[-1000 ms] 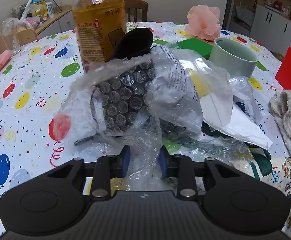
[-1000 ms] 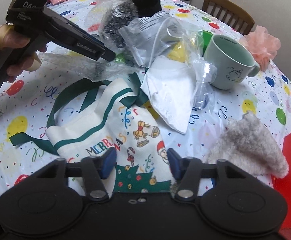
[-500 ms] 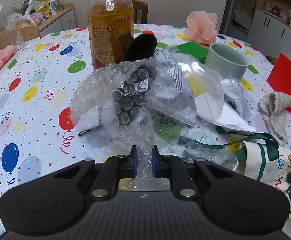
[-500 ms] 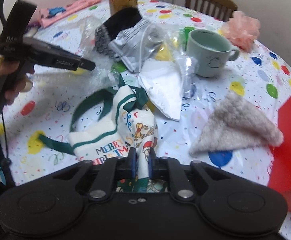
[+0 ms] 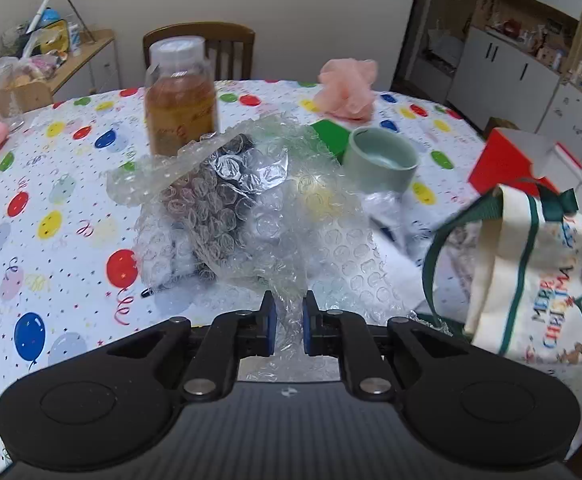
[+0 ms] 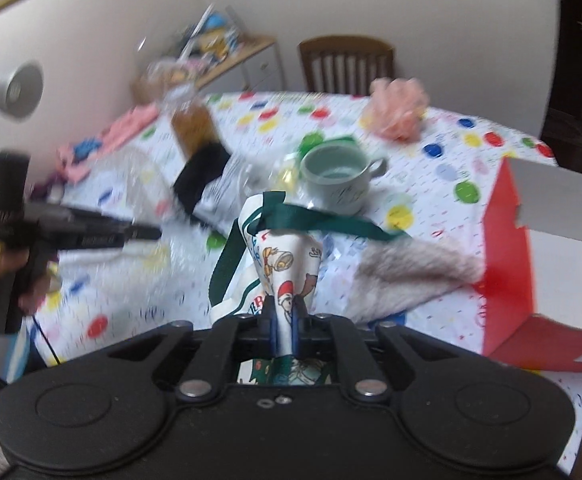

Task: Organize soft objects
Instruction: 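Lift the tote bag with the right gripper and lower it into the red box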

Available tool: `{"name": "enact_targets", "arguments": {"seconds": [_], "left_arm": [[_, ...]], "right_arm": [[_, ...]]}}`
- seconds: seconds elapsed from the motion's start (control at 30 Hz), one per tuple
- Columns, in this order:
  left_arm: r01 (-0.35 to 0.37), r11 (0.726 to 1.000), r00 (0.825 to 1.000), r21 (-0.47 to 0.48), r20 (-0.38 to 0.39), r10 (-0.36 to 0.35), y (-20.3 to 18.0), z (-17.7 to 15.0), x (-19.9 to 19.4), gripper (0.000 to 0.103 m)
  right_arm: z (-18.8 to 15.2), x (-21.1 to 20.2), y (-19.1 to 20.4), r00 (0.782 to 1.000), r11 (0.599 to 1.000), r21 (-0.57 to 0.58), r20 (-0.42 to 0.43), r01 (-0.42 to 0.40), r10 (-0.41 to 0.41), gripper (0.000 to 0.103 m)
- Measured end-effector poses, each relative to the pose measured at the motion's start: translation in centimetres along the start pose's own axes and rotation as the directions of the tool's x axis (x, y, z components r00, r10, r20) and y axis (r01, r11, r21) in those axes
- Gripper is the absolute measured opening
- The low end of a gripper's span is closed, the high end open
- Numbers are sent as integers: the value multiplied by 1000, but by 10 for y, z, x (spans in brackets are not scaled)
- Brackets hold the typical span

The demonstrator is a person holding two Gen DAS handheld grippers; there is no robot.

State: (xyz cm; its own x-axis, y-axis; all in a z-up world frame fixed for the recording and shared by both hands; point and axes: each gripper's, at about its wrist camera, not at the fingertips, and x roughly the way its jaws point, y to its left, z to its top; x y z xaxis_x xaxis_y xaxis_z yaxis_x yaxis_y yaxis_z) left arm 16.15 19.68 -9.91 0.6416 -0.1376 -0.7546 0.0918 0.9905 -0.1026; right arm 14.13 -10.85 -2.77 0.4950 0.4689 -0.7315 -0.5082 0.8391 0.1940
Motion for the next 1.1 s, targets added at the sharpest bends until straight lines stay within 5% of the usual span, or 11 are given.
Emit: {"name": "enact_targets", "arguments": {"seconds": [0.5,1.1], "left_arm": [[141,970,986,200,64,-156,-92,70,-24,12],[216,903,964,370,65,-257,-279,145,14,12]], "right_arm": [[34,-80,-85,962,962,237,205,132,-183,6],[26,-126,-231,918,914,333,238,231,-318,6]]}}
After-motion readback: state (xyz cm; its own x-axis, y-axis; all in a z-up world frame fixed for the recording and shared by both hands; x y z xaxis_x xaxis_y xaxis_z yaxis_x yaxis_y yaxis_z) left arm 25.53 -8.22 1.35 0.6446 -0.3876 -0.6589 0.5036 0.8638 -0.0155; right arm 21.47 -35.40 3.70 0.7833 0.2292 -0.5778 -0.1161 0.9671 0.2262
